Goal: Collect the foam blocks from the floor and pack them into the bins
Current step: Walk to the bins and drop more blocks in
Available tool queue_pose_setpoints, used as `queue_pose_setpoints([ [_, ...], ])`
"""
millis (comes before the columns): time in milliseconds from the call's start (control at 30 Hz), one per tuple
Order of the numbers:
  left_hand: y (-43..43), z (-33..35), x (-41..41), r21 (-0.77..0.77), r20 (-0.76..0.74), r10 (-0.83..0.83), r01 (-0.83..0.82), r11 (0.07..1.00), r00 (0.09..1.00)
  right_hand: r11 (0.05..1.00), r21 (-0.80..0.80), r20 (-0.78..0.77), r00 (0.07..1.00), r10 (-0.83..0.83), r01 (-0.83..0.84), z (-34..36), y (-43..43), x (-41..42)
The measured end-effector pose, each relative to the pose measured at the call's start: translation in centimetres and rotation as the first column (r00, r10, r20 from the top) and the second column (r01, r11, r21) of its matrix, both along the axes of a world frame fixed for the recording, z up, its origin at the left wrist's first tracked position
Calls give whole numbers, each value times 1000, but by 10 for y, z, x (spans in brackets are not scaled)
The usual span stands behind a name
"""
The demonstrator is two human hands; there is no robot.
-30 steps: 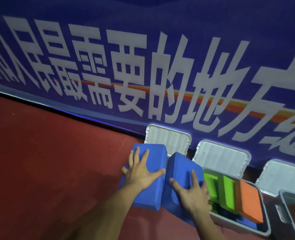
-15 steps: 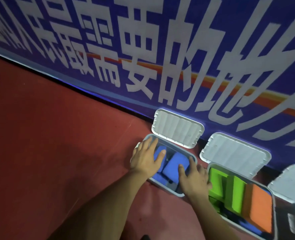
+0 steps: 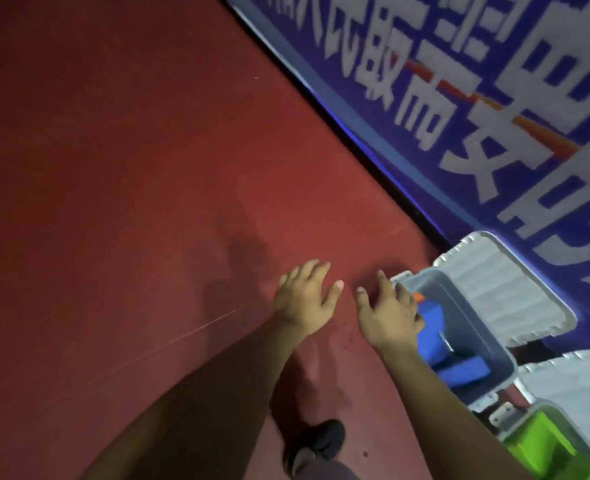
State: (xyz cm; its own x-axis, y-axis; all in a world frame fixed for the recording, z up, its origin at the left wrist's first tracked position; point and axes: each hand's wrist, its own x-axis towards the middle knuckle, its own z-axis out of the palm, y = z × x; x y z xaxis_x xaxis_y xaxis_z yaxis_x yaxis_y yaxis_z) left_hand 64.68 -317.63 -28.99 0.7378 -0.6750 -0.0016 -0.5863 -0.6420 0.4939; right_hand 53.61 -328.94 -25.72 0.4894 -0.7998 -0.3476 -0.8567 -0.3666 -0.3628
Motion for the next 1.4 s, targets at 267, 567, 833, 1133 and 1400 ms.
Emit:
queue_pose_setpoints([
  [267, 287, -10, 102, -35, -20, 436, -436, 899, 900, 873, -11, -31, 873, 487, -487, -6, 257, 154],
  [567, 578, -7, 129, 157, -107, 806, -791, 592, 582, 486, -64, -27, 489, 872, -871, -16, 546, 266],
  [833, 763, -10, 165, 201, -87, 970, -950, 240, 226, 95, -34, -53, 96, 994, -995, -25, 736, 378],
  [1133, 914, 14, 238, 144, -37, 977, -968, -204, -211, -277, -32, -37, -276, 961, -960, -10, 937, 494],
  [1400, 1067, 1, 279, 218, 3, 932, -909, -355, -363, -475, -12, -81, -472, 878, -880, -34, 1109, 551],
])
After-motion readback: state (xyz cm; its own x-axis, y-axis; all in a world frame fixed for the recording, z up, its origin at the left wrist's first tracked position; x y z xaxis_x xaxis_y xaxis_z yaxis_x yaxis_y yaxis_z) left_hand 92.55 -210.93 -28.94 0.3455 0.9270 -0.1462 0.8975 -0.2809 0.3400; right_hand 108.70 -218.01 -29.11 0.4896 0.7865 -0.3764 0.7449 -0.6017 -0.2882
